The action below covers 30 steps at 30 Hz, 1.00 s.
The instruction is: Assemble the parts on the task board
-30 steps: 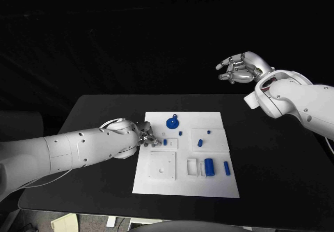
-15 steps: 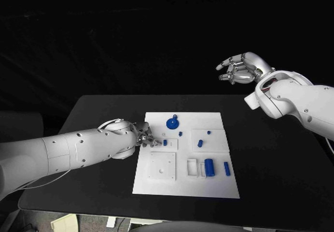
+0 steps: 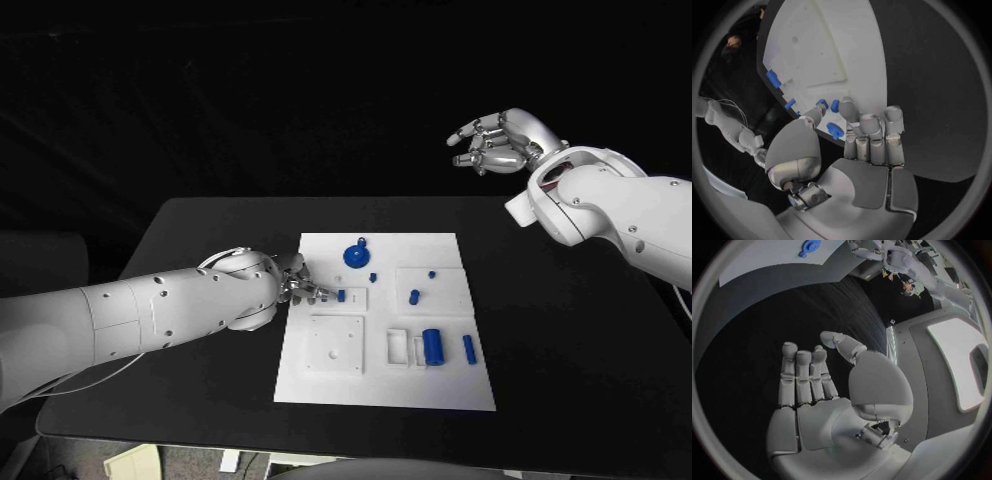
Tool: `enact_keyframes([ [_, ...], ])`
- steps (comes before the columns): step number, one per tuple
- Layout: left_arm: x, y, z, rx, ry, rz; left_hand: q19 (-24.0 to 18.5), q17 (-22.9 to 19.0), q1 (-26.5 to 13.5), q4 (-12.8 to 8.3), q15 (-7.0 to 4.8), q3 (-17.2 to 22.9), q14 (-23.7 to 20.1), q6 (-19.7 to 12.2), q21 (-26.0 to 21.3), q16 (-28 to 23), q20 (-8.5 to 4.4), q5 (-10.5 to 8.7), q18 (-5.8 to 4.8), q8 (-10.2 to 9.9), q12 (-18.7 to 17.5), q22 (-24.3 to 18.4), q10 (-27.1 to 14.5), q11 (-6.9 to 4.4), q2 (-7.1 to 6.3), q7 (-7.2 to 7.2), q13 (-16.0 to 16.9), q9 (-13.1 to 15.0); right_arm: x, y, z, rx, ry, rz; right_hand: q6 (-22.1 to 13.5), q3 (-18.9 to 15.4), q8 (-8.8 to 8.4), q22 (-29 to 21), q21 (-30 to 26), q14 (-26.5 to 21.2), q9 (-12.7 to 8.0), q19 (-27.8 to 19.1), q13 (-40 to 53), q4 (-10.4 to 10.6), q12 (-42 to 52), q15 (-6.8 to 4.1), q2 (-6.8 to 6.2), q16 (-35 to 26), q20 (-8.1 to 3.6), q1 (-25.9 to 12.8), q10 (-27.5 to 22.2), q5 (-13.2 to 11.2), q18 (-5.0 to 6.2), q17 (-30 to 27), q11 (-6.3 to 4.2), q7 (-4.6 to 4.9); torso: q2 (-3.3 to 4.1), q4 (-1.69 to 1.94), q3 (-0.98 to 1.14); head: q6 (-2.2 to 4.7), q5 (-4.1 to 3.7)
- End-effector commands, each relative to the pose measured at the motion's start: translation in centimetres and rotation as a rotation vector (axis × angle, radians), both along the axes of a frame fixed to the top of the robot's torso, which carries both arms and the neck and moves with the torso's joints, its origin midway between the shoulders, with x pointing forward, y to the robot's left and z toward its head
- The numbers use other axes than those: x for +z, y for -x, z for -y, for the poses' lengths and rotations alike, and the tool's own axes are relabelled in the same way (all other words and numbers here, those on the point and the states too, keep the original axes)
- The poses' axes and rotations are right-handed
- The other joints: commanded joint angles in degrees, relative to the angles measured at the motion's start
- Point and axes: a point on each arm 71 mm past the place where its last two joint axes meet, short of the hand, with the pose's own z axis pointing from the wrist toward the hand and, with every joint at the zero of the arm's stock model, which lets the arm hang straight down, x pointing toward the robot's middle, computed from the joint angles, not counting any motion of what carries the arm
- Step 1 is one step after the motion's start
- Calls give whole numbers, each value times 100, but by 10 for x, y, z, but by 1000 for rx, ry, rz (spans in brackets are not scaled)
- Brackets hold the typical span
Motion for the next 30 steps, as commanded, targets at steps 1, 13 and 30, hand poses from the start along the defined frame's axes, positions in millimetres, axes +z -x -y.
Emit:
enact_keyframes([
  [1,1,0,-1,20,42,15,-32,9,-40,66,-15,-69,-30,-5,-31,22,-783,-20,71,-17,14,59,-43,-18,10,-2,6,12,0,0,-1,11,3,-4,9,35,-23,65,-37,-8,-7,-29,-9,-2,-32,-27,-3,-30,-2,-49,-2,36,70,-9,-2,40,2,0,2,9,1],
  [13,20,-7,-16,169,332,48,-298,-130,637,844,132,-531,-315,-375,-195,-269,-684,-21,21,-277,-301,18,-306,143,81,162,-120,-56,0,0,2,4,0,-3,5,32,-25,67,-40,-8,-8,-27,-13,2,-32,-25,-6,-30,0,-60,-2,62,70,-11,0,42,-3,0,5,45,-15],
  [30,51,-20,23,-145,511,258,-1226,-769,3222,-1332,983,70,-1388,-1225,-1067,-1498,30,445,-244,-918,-2114,-194,-1725,918,852,766,-1074,-799,-7,-4,7,-16,-12,-14,-19,28,-36,66,-55,-21,-14,-39,-22,0,-43,-19,-15,-41,5,-70,-20,69,70,-19,8,50,1,-7,6,192,-99],
])
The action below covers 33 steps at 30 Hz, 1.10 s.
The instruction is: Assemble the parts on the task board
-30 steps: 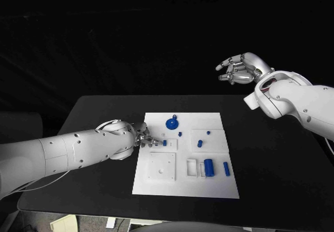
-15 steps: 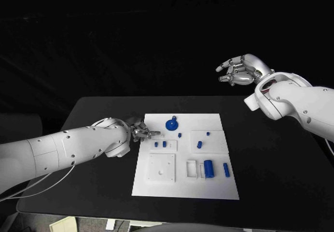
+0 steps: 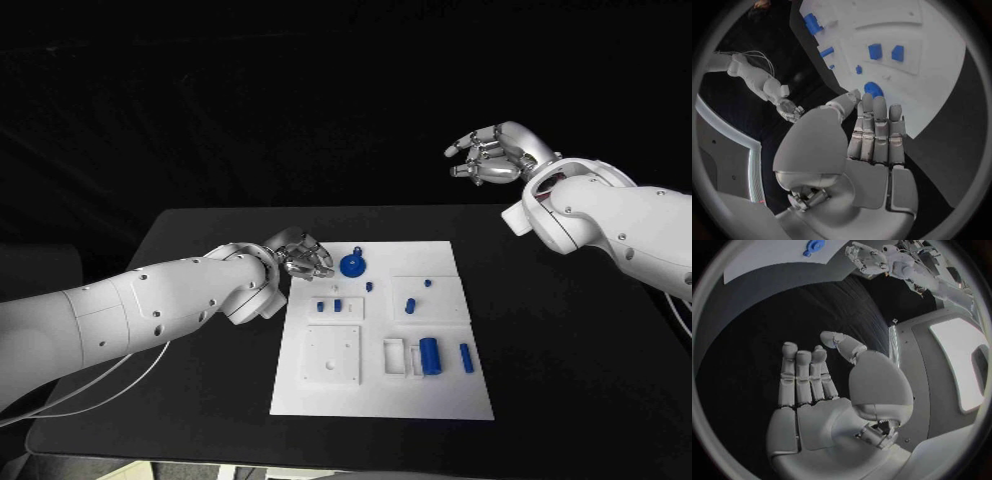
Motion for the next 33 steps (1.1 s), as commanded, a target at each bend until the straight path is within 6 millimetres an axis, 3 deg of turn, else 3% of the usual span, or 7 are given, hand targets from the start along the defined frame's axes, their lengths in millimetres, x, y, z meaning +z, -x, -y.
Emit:
enact_keyframes([
  [1,12,0,21,-179,-14,172,51,-26,-212,-516,48,329,34,-68,-22,-46,-337,-82,-50,-60,-454,26,-92,134,-3,56,-247,-172,-3,-1,-1,9,-11,-4,-32,31,-40,60,-46,-28,-12,-51,-17,2,-47,-22,4,-52,10,-56,-35,27,69,-13,12,47,1,-1,6,51,-31],
  [3,13,0,30,-220,-47,216,133,-81,-422,-703,90,473,73,-188,-49,-157,-305,-155,-2,-115,-815,9,-192,234,-73,115,-429,-262,-3,-2,-2,8,-15,-3,-52,45,-47,41,-106,-71,-15,-101,-53,4,-104,-5,5,-112,32,-69,-83,23,69,-53,24,58,-1,-1,8,62,-33],
  [4,14,0,36,-242,-57,236,176,-103,-539,-802,125,553,132,-199,-69,-206,-280,-360,36,-107,-1000,2,-158,250,-96,117,-533,-304,-3,-2,-2,8,-17,-3,-59,47,-48,29,-140,-89,-15,-126,-81,2,-140,4,7,-150,47,-76,-103,4,69,-84,29,62,0,1,8,76,-36],
  [7,16,1,49,-296,-93,299,248,-111,-743,-854,120,586,216,-173,-72,-238,-267,-504,76,-66,-1199,14,-54,265,-235,102,-643,-352,-3,-2,-2,6,-21,0,-71,44,-45,3,-217,-114,-13,-167,-151,2,-220,21,8,-225,78,-81,-131,-75,69,-155,34,68,4,-9,3,121,-51],
  [17,12,-2,76,-426,-226,361,422,14,-603,-1238,60,771,433,-60,1,-38,-313,-504,123,51,-1472,104,197,219,-174,41,-772,-452,-7,-4,-6,13,-24,-12,-87,88,-21,-115,-582,-340,0,-417,-489,2,-600,160,14,-547,232,-87,-315,-131,69,-463,63,92,5,-3,1,201,-91],
  [27,2,-3,85,-477,-308,360,435,47,-691,-1248,60,754,423,7,12,9,-314,-510,122,96,-1553,139,238,220,-179,18,-801,-492,-7,-4,-9,21,-24,-15,-94,95,0,-172,-786,-397,8,-486,-714,0,-827,239,13,-705,306,-71,-342,-132,69,-707,71,97,6,-6,2,239,-100],
  [33,-2,-4,92,-485,-359,347,490,99,-793,-1225,35,713,473,60,50,102,-336,-513,135,129,-1593,179,308,197,-209,-3,-808,-531,-7,-4,-10,25,-21,-18,-90,159,29,-263,-1080,-546,21,-689,-1059,-3,-1302,371,9,-1010,407,-71,-444,-141,57,-1046,100,115,4,-4,2,250,-108],
])
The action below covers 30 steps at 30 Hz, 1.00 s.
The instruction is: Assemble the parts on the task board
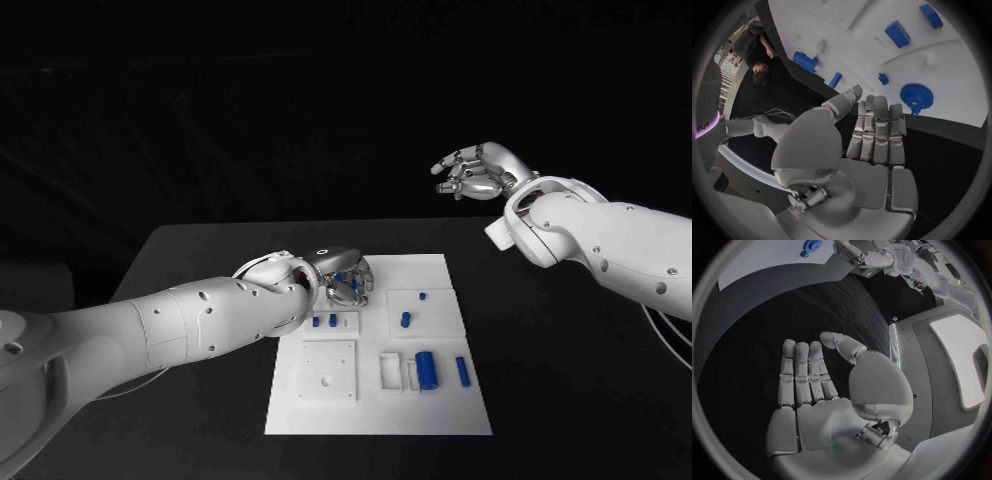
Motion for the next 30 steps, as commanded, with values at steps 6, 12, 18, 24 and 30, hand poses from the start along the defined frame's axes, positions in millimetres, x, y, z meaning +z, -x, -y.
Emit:
enact_keyframes([
  [6,-7,-2,4,2,-122,8,79,60,-175,58,-19,-91,61,58,51,112,-231,-27,56,55,-61,39,69,-2,-43,-8,-10,-42,-1,2,-6,41,38,-2,5,97,59,-223,-550,-165,24,-252,-625,1,-853,190,3,-544,149,-57,-22,-53,-7,-551,55,90,-3,-3,-2,36,-24],
  [12,-12,-2,6,-2,-157,-2,89,71,-188,66,-22,-96,60,65,56,131,-234,-28,60,61,-71,45,75,-5,-56,-10,-10,-50,-3,2,-8,50,48,-3,-8,55,102,-342,-926,-164,35,-314,-1214,-2,-1687,293,4,-882,241,-26,160,-82,5,-906,118,120,-3,2,3,39,-44],
  [18,-18,-2,8,5,-166,26,106,91,-198,76,-25,-98,69,64,64,169,-240,-28,67,64,-89,56,74,-6,-65,-11,-11,-65,-3,3,-10,56,46,-5,-15,22,140,-285,-1123,-172,30,-272,-1893,-3,-2717,319,9,-906,264,8,357,-97,15,-1045,258,133,-3,6,-3,45,-47],
  [24,-19,-4,8,23,-158,44,130,112,-203,92,-18,-94,71,23,73,207,-241,-28,79,46,-119,67,40,4,-87,5,-14,-97,-3,3,-11,59,47,-4,-12,5,149,-249,-1186,-173,22,-245,-2029,-3,-2935,320,13,-891,263,19,470,-99,15,-1078,266,132,7,-1,-8,51,-60],
  [30,-19,-4,12,18,-149,53,174,140,-169,106,-19,-81,97,-39,85,265,-240,-27,99,20,-63,80,-3,5,-83,32,24,-142,-5,4,-12,62,47,-6,-9,2,152,-238,-1201,-173,20,-237,-2055,-2,-2977,320,15,-887,263,22,501,-101,15,-1086,265,131,13,2,-8,48,-69],
])
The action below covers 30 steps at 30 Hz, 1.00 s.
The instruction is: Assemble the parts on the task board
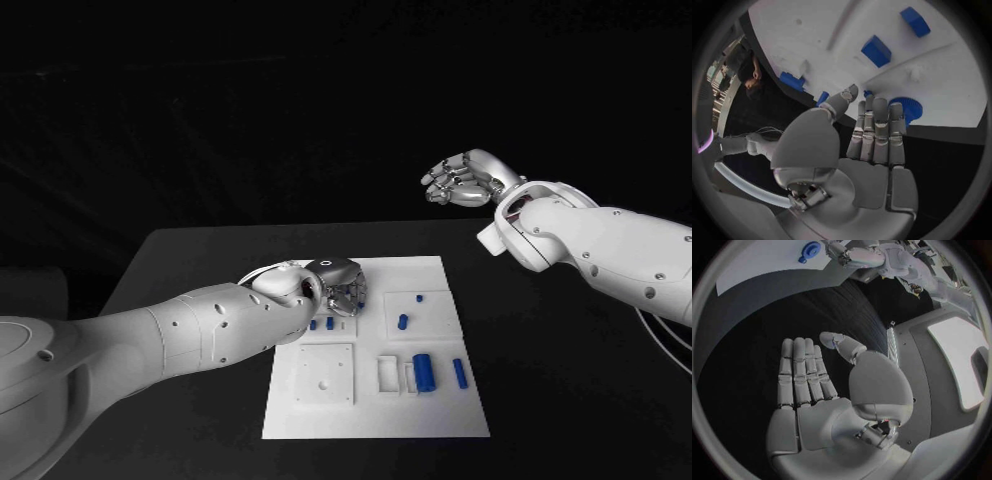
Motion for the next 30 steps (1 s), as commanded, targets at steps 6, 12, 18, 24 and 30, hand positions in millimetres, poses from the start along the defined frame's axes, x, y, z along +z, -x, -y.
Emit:
enact_keyframes([
  [6,1,-1,7,-3,2,21,66,15,-9,32,-5,10,47,-28,21,47,-199,-25,109,-7,64,42,-59,2,8,17,31,-27,-1,1,-3,22,12,1,-12,-43,17,15,-37,-5,-7,59,-24,-7,-51,46,15,14,-2,24,50,-36,-4,-14,-7,6,-2,1,1,-16,-13],
  [12,-1,-1,6,5,1,23,79,26,20,35,3,29,52,-43,21,69,-194,-23,117,-7,78,50,-146,13,13,24,46,-54,-1,1,-4,23,15,2,-15,-45,15,21,-45,-4,-10,64,-37,-7,-72,46,14,17,-2,25,64,-35,-4,-18,-6,7,-4,-2,0,-13,24],
  [18,-2,-3,7,11,-3,23,88,30,41,32,12,39,51,-88,20,79,-185,-23,124,-23,97,58,-217,24,-6,40,63,-86,-1,1,-4,24,16,2,-18,-45,14,27,-51,-3,-12,70,-47,-6,-89,45,15,20,-3,26,78,-34,-4,-21,-7,8,-2,3,6,-13,6],
  [24,-6,-2,7,12,-10,12,90,31,55,37,18,52,48,-96,17,83,-179,-22,128,-21,112,63,-264,29,5,46,74,-104,-1,2,-5,25,15,3,-21,-45,13,31,-56,-3,-14,73,-54,-6,-101,45,15,22,-3,27,88,-34,-4,-24,-7,10,0,-3,3,-25,-3],
  [30,-9,-3,7,23,-22,0,82,29,55,47,34,54,33,-171,7,81,-165,-23,132,-47,136,71,-362,46,-5,34,94,-146,-1,2,-5,26,15,2,-21,-46,13,34,-59,-2,-15,76,-59,-6,-110,45,16,23,-4,28,94,-34,-4,-25,-8,10,-2,0,3,-39,-31],
])
